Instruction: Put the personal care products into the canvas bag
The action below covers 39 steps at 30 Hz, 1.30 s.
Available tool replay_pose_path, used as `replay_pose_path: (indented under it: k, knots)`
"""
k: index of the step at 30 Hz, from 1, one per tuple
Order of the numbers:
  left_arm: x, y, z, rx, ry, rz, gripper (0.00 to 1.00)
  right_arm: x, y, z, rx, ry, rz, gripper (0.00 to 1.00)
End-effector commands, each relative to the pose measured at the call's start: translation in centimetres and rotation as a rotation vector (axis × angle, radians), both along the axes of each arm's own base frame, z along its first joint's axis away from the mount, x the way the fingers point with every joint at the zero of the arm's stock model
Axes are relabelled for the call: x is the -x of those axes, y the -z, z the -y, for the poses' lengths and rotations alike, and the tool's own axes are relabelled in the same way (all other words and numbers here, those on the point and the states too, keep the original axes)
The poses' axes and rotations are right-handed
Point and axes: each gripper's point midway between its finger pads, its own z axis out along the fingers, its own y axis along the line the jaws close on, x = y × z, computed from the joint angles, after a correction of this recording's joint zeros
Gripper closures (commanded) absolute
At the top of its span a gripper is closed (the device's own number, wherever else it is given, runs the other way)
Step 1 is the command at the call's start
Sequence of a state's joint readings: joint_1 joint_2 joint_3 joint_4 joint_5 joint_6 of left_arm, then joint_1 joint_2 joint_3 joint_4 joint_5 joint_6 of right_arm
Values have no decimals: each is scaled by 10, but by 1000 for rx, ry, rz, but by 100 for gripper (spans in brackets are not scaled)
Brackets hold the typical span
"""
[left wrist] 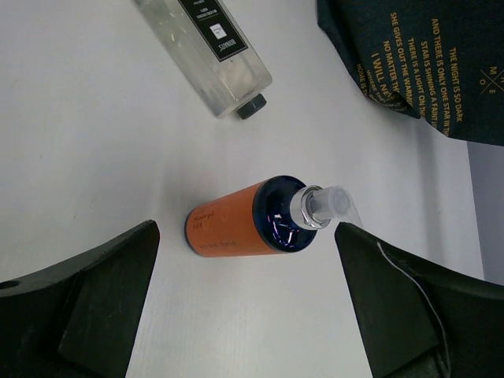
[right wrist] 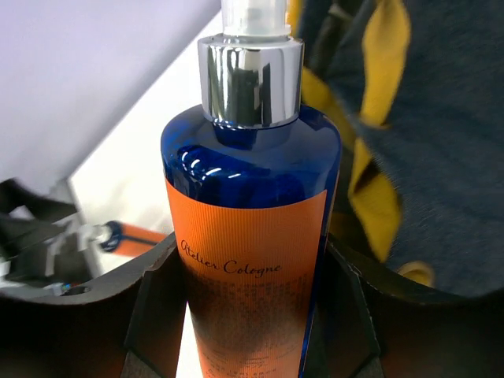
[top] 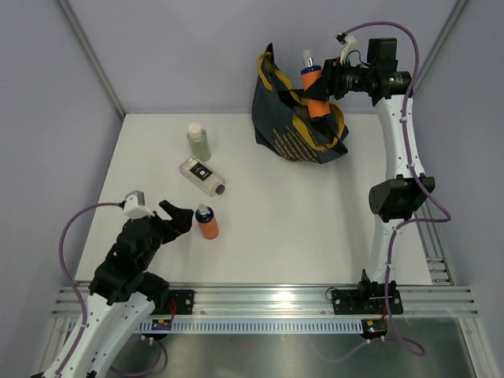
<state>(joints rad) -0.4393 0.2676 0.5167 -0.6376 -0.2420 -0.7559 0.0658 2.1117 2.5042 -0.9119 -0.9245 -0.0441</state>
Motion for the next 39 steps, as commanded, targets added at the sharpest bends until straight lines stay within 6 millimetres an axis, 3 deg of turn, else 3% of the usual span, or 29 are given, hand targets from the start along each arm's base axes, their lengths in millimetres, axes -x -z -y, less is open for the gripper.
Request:
replay_pose_path:
  k: [1,5,8,9,10,11,12,13,14,16,17,19,21,22,25,26,28,29,32,33,35,36,37,39]
  knots:
    - [-3,-20,4,1,24,42,1,-28,-15,0,88,68,185,89]
    - [-2,-16,6,1,39,32,1,-44,9,5,170,94,201,89]
    - [-1,-12,11,8,62,28,1,-52,39,4,312,103,235,89]
    - [-3,-10,14,14,77,36,1,-53,37,4,388,96,306,90]
    - [-3,-8,18,10,99,39,1,-53,61,0,484,112,300,90]
    - [-3,-8,23,17,128,40,1,-62,56,-4,529,129,386,90]
    - [-4,-6,25,16,139,46,1,-59,70,8,638,164,417,90]
    - [-5,-5,26,15,144,47,1,-62,66,7,660,187,470,89]
    - [-5,-3,28,13,154,44,1,-68,45,4,653,227,561,89]
    - [-5,-3,30,-5,177,57,1,-81,45,17,714,297,578,89]
    - [-3,-5,34,-2,211,67,1,-92,61,21,750,309,556,89]
    - [-2,-10,41,-1,255,112,1,-114,45,43,828,451,601,96]
    - [1,-17,50,17,312,152,1,-135,47,69,911,600,613,100]
    - [2,-19,50,22,318,163,1,-144,37,74,906,660,661,100]
    - [4,-19,50,27,315,166,1,-158,35,87,949,737,698,100]
    - [4,-19,50,28,315,166,1,-164,46,87,971,736,690,100]
    - [3,-18,49,28,310,161,1,-169,49,89,993,739,689,97]
    - [1,-15,48,26,302,155,1,-172,61,88,1011,722,679,84]
    - [-2,-7,49,18,297,119,1,-175,87,84,1032,672,646,66]
    - [-3,-6,50,13,301,112,1,-176,98,80,1028,639,630,51]
    - [-6,1,52,-4,309,74,1,-175,116,80,1031,607,584,29]
    - [-7,-1,52,-12,309,72,1,-174,119,80,1024,604,573,8]
    - [-8,-1,52,-22,309,65,1,-172,124,83,1024,599,544,1]
    - [-10,-5,51,-48,312,67,1,-169,114,80,938,597,508,1]
